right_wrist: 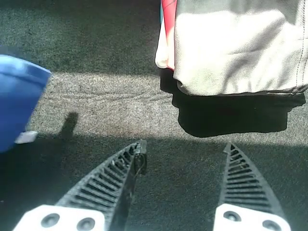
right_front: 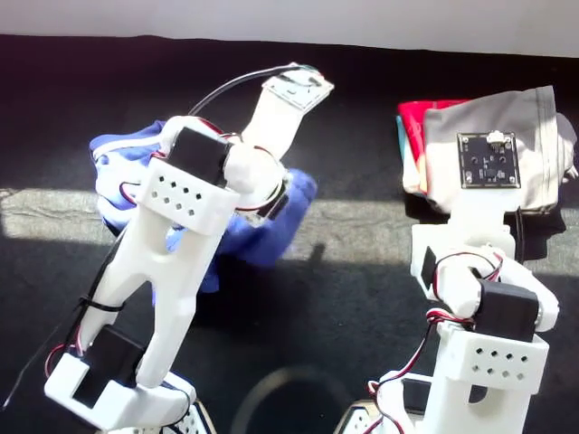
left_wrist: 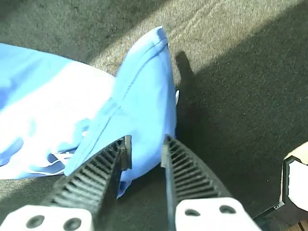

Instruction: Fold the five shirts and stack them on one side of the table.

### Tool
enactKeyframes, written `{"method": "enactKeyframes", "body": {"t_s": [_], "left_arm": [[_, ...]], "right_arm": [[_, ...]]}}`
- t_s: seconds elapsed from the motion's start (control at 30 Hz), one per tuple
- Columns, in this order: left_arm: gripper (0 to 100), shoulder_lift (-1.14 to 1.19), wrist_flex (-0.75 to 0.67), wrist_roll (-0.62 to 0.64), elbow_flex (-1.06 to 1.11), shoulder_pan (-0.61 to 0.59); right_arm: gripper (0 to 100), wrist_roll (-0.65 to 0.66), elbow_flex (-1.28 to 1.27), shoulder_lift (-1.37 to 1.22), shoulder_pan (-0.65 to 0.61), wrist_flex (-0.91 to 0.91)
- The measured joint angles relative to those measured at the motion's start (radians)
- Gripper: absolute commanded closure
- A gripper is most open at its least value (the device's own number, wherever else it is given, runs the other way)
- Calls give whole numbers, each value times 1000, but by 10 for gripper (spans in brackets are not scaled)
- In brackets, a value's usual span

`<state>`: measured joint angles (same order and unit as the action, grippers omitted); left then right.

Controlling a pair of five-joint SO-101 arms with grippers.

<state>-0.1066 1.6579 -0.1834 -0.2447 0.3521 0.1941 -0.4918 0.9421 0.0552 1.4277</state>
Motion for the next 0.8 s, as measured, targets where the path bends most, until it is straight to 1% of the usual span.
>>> {"method": "enactKeyframes", "body": {"t_s": [0.27, 0.33, 0.5, 0.57, 0.7, 0.8], "left_arm": [[838, -2, -25, 0, 110, 6], [837, -2, -94, 2, 157, 9], [837, 2, -341, 9, 305, 20], [837, 34, -414, 11, 358, 20], [836, 157, -489, 23, 368, 28], [836, 258, -506, 92, 321, 44]], "right_arm": [[750, 0, 0, 0, 0, 0], [750, 0, 0, 0, 0, 0], [750, 0, 0, 0, 5, 0], [750, 0, 0, 0, 3, 9], [750, 0, -2, 0, 3, 11], [750, 0, -2, 0, 3, 23]]}}
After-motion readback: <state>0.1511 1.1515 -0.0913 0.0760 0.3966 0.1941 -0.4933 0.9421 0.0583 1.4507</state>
